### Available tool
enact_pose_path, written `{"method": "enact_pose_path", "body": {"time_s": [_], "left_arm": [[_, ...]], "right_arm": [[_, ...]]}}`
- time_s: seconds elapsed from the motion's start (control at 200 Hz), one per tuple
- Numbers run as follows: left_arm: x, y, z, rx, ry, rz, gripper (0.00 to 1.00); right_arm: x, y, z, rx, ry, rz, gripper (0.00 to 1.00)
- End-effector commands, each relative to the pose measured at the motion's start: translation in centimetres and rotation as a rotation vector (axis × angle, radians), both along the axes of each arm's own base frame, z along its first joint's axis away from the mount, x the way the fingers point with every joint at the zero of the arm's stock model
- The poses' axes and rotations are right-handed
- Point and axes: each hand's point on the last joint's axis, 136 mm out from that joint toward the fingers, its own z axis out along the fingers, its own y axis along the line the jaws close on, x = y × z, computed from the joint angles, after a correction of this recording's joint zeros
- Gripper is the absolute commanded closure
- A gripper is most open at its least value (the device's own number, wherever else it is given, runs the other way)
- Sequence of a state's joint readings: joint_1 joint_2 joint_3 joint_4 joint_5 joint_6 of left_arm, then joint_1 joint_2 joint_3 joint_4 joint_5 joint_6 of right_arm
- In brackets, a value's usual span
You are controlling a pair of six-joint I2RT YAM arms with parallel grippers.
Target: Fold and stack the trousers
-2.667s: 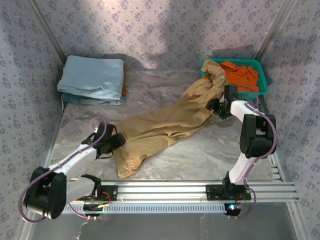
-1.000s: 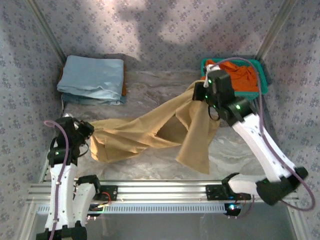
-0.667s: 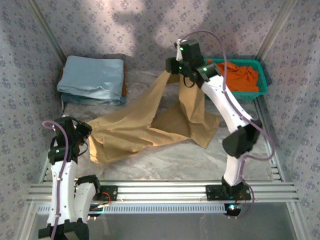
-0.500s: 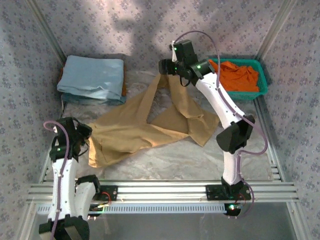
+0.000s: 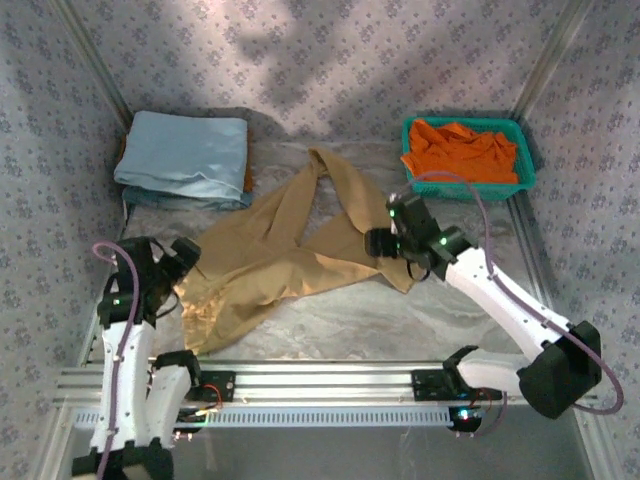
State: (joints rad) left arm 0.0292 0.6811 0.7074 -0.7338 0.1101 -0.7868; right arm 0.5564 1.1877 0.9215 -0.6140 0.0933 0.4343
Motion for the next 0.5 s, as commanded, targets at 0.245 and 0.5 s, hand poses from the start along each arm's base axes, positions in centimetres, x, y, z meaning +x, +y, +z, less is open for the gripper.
{"method": "enact_pose_path", "body": {"time_s": [0.245,0.5], "left_arm": [[-6.4,-8.8,-7.2,0.329,0.247,-0.471,0.26],[-8.3,-10.8,-12.3,0.386,0.322,-0.583,0.28]], "right_arm": [[-1.5,-0.6,-8.3,0.005,0.173,-0.02,0.24],[1.1,-0.4,-10.9,-0.031,0.204,-0.032,0.26]]}}
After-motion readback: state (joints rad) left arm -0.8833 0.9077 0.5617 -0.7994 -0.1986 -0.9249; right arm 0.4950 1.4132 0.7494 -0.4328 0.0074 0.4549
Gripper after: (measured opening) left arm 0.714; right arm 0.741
